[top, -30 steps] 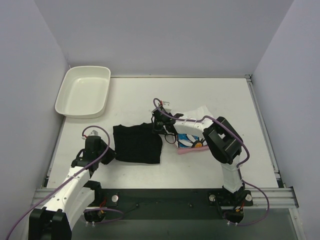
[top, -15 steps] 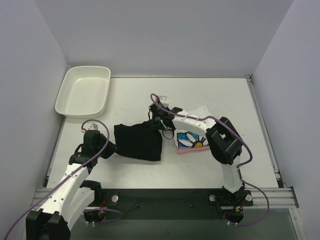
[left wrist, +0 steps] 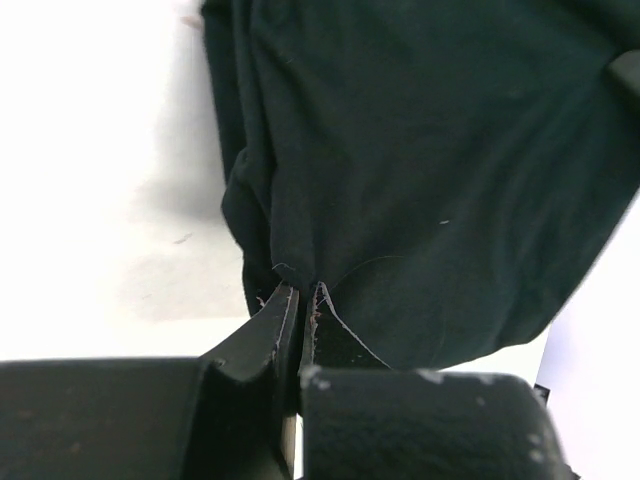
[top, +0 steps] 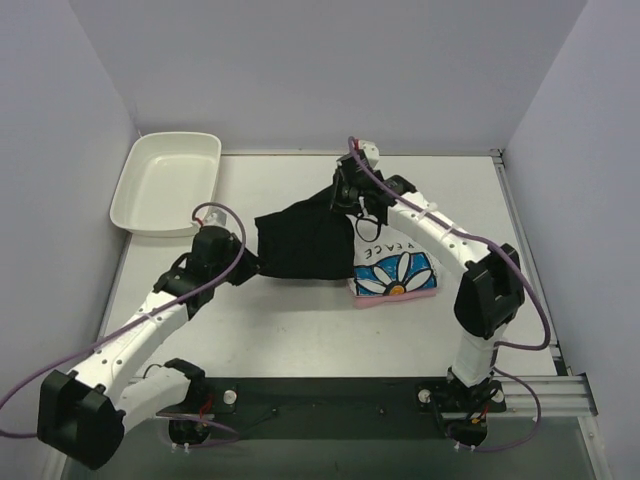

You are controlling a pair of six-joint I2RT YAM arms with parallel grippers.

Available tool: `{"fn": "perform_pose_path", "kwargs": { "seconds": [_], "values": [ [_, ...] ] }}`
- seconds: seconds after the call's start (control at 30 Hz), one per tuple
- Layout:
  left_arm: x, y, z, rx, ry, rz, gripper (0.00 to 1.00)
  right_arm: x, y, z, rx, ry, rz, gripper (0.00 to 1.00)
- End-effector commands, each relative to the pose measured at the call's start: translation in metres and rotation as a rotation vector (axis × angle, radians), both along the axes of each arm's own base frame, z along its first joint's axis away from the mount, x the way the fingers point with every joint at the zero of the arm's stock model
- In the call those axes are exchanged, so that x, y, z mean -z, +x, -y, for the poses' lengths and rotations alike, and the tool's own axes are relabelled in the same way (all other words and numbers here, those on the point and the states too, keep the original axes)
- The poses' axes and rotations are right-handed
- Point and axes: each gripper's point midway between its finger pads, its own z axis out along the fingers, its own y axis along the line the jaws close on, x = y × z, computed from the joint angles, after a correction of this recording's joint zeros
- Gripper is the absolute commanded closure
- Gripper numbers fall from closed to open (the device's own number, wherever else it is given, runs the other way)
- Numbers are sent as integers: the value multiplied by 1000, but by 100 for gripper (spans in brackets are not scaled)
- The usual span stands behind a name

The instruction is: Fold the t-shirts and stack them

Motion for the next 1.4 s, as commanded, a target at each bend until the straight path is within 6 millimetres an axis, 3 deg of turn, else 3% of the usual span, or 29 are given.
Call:
{"fn": "perform_pose_path", "kwargs": {
  "seconds": [0.0, 0.03, 0.2, 0.3, 0.37, 0.4, 0.43, 0.5, 0.53, 0.6, 0.83, 1.03, 1.37],
  "values": [
    [-41, 33, 31, 5, -35, 109, 100, -61, 14, 36, 49, 6, 97, 100],
    [-46, 33, 45, 36, -37, 122, 100, -67, 19, 51, 78, 10, 102, 100],
    [-78, 57, 99, 96, -41, 179, 100, -92, 27, 81, 116, 22, 132, 100],
    [-78, 64, 130, 137, -34, 181, 100, -104, 33, 97, 139, 18, 143, 100],
    [-95, 72, 147, 154, -49, 212, 100, -105, 37, 109, 154, 3, 138, 100],
    [-87, 71, 160, 177, -36, 197, 100, -111, 37, 112, 157, 12, 140, 100],
    [-100, 75, 170, 188, -53, 218, 100, -112, 38, 116, 163, 16, 140, 100],
    [-91, 74, 187, 216, -33, 202, 100, -118, 38, 128, 184, 22, 148, 100],
    [-99, 74, 194, 226, -44, 213, 100, -114, 37, 131, 188, 20, 141, 100],
    [-94, 74, 205, 237, -38, 207, 100, -117, 36, 139, 202, 27, 151, 100],
    [-86, 49, 241, 306, -31, 200, 100, -92, 20, 157, 238, 23, 117, 100],
    [-70, 28, 256, 340, -20, 177, 100, -62, 3, 172, 264, -7, 68, 100],
    [-13, -3, 270, 413, 37, 109, 100, -12, -18, 213, 363, -65, 1, 100]
  ]
}}
